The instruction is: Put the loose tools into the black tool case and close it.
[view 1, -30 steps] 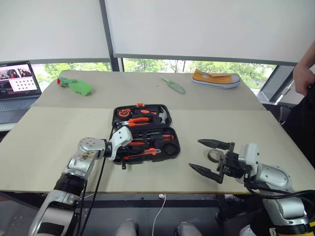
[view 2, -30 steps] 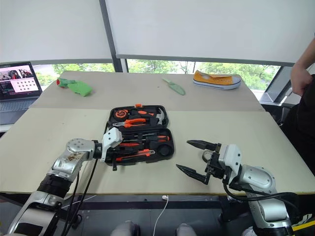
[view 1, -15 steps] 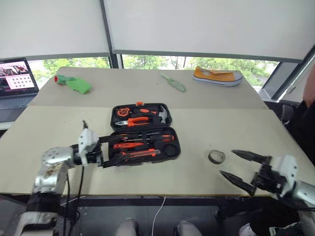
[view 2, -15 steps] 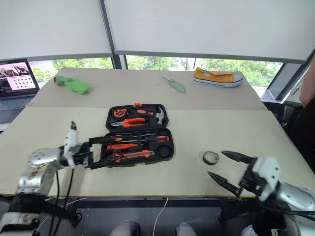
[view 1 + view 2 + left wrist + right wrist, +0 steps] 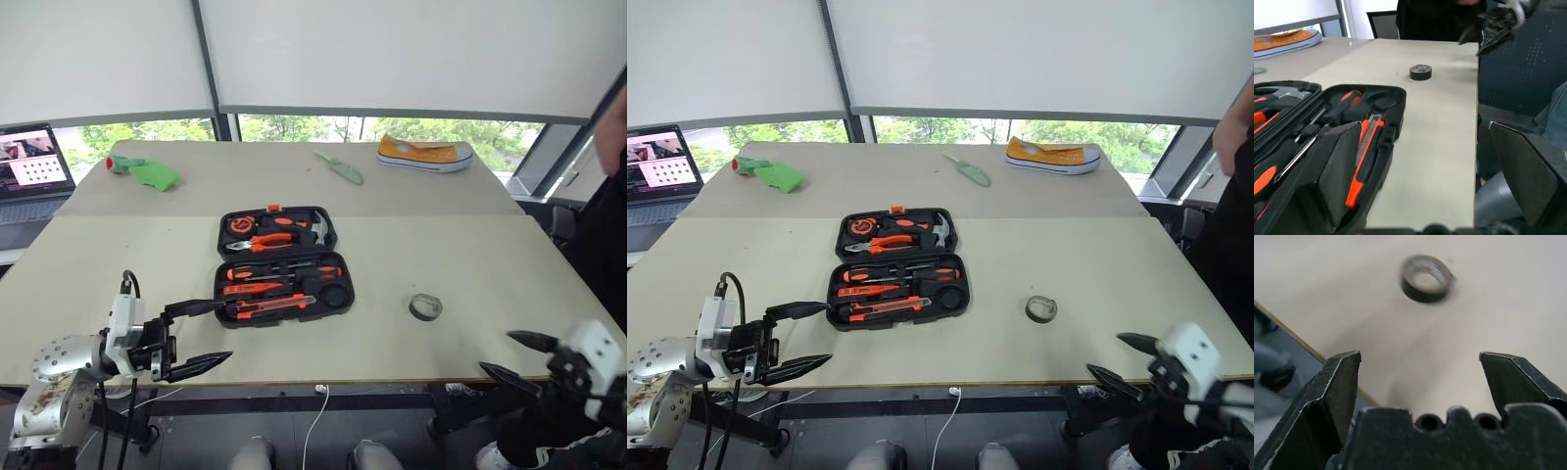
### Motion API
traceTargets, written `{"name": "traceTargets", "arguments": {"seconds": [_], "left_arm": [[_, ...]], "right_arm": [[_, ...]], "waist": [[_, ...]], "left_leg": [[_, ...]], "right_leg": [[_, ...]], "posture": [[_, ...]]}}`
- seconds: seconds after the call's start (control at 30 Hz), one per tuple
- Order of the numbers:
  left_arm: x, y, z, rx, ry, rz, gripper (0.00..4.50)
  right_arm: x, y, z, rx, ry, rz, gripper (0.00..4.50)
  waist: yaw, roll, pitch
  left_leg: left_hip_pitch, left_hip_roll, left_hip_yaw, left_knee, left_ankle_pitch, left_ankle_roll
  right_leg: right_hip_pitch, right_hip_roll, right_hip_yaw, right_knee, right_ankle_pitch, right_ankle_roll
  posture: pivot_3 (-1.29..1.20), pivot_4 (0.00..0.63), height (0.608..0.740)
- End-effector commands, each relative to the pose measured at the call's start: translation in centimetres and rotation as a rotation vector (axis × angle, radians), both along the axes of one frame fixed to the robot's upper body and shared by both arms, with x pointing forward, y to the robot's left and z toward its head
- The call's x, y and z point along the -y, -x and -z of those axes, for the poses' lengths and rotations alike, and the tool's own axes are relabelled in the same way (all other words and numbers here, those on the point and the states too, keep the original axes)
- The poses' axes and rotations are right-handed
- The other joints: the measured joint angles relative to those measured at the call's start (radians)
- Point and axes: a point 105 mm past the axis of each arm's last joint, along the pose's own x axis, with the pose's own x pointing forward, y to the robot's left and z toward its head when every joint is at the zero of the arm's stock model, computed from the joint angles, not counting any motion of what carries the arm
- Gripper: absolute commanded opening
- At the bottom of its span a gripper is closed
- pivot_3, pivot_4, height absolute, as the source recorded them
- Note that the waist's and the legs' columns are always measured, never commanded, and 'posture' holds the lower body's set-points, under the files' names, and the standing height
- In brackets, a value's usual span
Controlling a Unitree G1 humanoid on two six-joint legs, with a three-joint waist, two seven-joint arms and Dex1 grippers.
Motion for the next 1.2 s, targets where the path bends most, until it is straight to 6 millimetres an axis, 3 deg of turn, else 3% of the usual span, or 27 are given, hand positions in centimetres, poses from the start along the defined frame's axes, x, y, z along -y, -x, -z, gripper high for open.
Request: {"name": "traceTargets", "arguments": {"seconds": [0.03,0.2,0.37,0.47,0.6,0.83,0.93,1.07,1.2], "left_arm": [[1.1,0.1,-0.3,0.027,0.000,0.019,4.49],[2.4,0.1,-0.1,0.031,-0.011,0.063,4.49],[2.3,-0.4,-0.4,0.045,-0.008,0.038,4.49],[2.1,-0.5,-0.2,0.049,-0.024,0.028,4.50],[1.6,-0.8,-0.4,0.059,-0.034,0.014,4.50],[1.2,-0.9,-0.5,0.062,-0.036,-0.004,4.50],[0.9,-0.7,-0.3,0.055,-0.030,-0.029,4.50],[0.7,-0.6,-0.2,0.048,-0.015,-0.056,4.50],[0.8,-0.4,-0.1,0.044,-0.007,-0.061,4.50]], "right_arm": [[-2.4,-1.9,-0.5,-0.094,0.045,-0.055,4.50],[-4.2,-4.1,0.2,-0.173,0.128,-0.115,4.50],[-4.8,-5.6,0.8,-0.174,0.176,-0.129,4.50],[-5.5,-6.2,1.5,-0.199,0.180,-0.145,3.81],[-5.8,-6.7,2.2,-0.210,0.218,-0.168,2.35],[-7.6,-7.4,-0.3,-0.137,0.214,-0.286,0.04],[-11.1,-6.7,-2.5,-0.123,0.104,-0.452,0.04],[-17.8,-6.3,-6.3,-0.070,-0.136,-0.632,0.04],[-21.6,-7.9,-5.7,-0.080,-0.090,-0.656,0.04]], "waist": [[0.000,-0.001,0.000],[0.005,-0.004,0.002],[0.012,-0.004,0.002],[0.011,-0.004,0.002],[0.010,-0.004,0.002],[0.008,-0.005,0.002],[0.000,-0.005,0.002],[-0.016,-0.005,0.002],[-0.012,-0.005,0.003]], "left_leg": [[-0.001,0.000,0.000,0.000,0.000,0.000],[-0.009,0.001,-0.001,0.000,0.004,0.009],[-0.018,0.000,-0.001,0.000,0.000,0.010],[-0.022,0.000,0.000,0.002,0.000,0.010],[-0.022,0.000,0.000,0.003,0.001,0.010],[-0.022,0.001,0.000,0.008,0.001,0.010],[-0.022,0.002,0.000,0.008,0.001,0.010],[-0.022,0.003,-0.001,0.007,0.001,0.010],[-0.022,0.003,-0.001,0.007,0.001,0.010]], "right_leg": [[0.001,0.001,0.000,0.000,0.000,0.000],[-0.002,0.004,0.001,0.000,0.002,0.000],[-0.011,0.004,0.002,0.000,0.002,0.001],[-0.015,0.004,0.002,0.001,0.002,0.002],[-0.015,0.004,0.002,0.003,0.002,0.002],[-0.015,0.004,0.002,0.003,0.004,0.004],[-0.015,0.005,0.002,0.004,0.005,0.004],[-0.016,0.007,0.002,0.006,0.006,0.000],[-0.016,0.007,0.002,0.007,0.006,0.000]], "posture": [[0.00,0.150,0.740],[0.00,0.150,0.740],[0.00,0.150,0.740],[0.00,0.150,0.740],[0.00,0.150,0.740],[0.00,0.150,0.740],[0.00,0.150,0.740],[0.00,0.150,0.740],[0.00,0.150,0.740]]}}
